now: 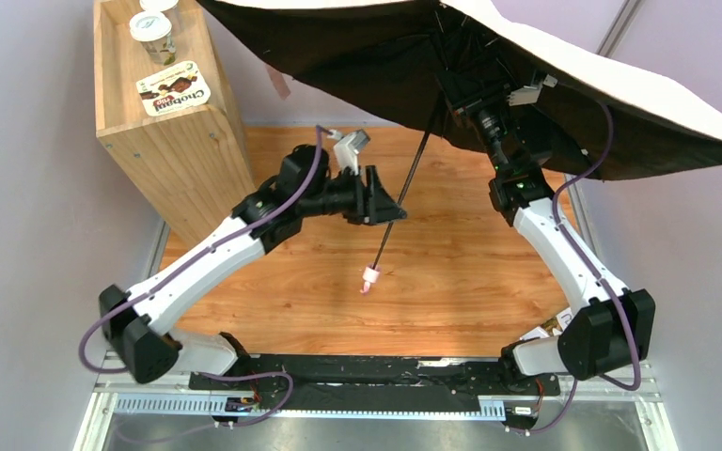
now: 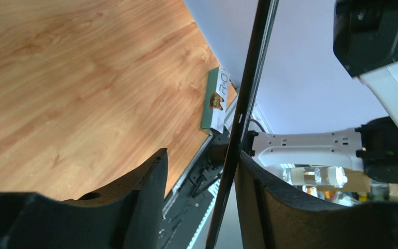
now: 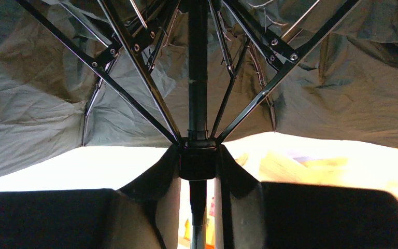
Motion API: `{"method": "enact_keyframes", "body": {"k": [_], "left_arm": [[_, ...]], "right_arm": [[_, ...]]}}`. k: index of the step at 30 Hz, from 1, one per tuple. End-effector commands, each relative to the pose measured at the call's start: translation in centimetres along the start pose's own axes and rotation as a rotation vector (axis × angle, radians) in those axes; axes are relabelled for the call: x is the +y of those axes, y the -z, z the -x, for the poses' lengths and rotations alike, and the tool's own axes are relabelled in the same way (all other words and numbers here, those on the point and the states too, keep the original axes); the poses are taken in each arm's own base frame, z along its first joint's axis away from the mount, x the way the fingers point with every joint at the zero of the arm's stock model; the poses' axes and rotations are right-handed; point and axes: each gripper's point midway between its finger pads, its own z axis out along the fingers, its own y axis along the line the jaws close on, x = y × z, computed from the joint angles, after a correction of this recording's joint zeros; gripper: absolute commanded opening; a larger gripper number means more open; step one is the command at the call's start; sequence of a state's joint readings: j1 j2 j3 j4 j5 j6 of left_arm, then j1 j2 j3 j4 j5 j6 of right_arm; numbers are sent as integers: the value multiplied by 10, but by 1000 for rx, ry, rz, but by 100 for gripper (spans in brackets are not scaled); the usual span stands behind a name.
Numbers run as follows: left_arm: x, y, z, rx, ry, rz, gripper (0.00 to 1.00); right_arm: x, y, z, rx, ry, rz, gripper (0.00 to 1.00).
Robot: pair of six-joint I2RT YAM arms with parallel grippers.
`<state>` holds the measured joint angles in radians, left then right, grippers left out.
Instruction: Put away the umbrella
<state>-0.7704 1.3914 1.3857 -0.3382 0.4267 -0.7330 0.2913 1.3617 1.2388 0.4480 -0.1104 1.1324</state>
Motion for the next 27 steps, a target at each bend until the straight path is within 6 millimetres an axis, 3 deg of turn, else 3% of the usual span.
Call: {"method": "enact_keyframes", "body": {"k": [1,5,6,7,9,12,14,15,17,18,19,21,23,27], "left_arm": [[-23,25,3,-105,-7,-112,59],[-24,23,-23,-47,0,-134,61],[-24,23,-25,-42,-5,-133,57],[-23,22,-27,-36,-6,-129,46],[-18,20,-30,-28,-6,-116,35],[-10,17,-26,-36,-31,-68,2],[-7,17,-11,-58,-74,-11,0],[-15,18,4,-80,-123,-5,0],[-23,22,32,-137,-182,26,0],[-35,28,54,-193,-208,22,0],[-33,24,61,-202,-225,35,0],[-49,25,79,-239,-252,-3,0],[-58,18,86,-235,-250,-35,0],[-58,12,81,-201,-219,-54,0]], "right_arm": [[58,-12,31,-89,-62,191,0],[69,-24,38,-101,-68,221,0],[70,-25,39,-105,-56,224,0],[71,-26,41,-113,-41,216,0],[68,-31,47,-108,2,163,0],[67,-32,39,-29,43,137,0],[63,-23,17,80,121,102,0],[53,-14,-4,151,137,50,0],[41,19,-42,252,160,0,0],[14,42,-76,319,148,-56,0],[10,62,-94,342,138,-68,0],[2,93,-126,379,96,-78,0],[12,103,-127,360,7,-47,0],[42,78,-87,260,118,-14,0]]}}
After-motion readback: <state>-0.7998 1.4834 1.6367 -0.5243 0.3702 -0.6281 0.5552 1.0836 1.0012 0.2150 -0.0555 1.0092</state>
